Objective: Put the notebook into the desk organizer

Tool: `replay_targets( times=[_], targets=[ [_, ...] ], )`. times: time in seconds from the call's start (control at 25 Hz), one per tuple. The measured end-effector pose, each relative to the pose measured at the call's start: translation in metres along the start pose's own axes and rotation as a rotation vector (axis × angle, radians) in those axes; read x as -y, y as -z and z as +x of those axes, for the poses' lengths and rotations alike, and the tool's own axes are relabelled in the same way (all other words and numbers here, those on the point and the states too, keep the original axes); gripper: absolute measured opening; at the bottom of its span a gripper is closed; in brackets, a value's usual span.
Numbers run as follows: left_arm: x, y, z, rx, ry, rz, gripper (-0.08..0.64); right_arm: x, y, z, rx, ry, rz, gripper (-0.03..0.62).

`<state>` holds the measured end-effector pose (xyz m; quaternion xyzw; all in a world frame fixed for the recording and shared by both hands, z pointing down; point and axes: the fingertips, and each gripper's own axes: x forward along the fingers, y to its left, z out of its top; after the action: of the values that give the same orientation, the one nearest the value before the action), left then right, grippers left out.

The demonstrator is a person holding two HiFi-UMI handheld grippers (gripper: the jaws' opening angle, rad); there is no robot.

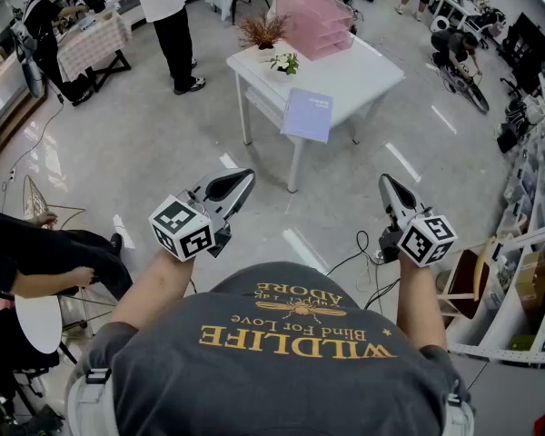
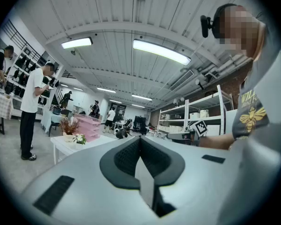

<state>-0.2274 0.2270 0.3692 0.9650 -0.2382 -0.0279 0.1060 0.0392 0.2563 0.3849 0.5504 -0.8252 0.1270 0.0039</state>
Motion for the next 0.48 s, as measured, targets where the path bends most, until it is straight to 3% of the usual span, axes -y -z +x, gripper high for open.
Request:
replay_targets(
  times=[0.48],
  targets=[
    [0.0002, -0.0019, 0.0025, 0.007, 0.003, 0.001, 0.002, 0.0039, -0.0032, -0.0004, 0.005, 0.009, -0.014, -0.002]
  ],
)
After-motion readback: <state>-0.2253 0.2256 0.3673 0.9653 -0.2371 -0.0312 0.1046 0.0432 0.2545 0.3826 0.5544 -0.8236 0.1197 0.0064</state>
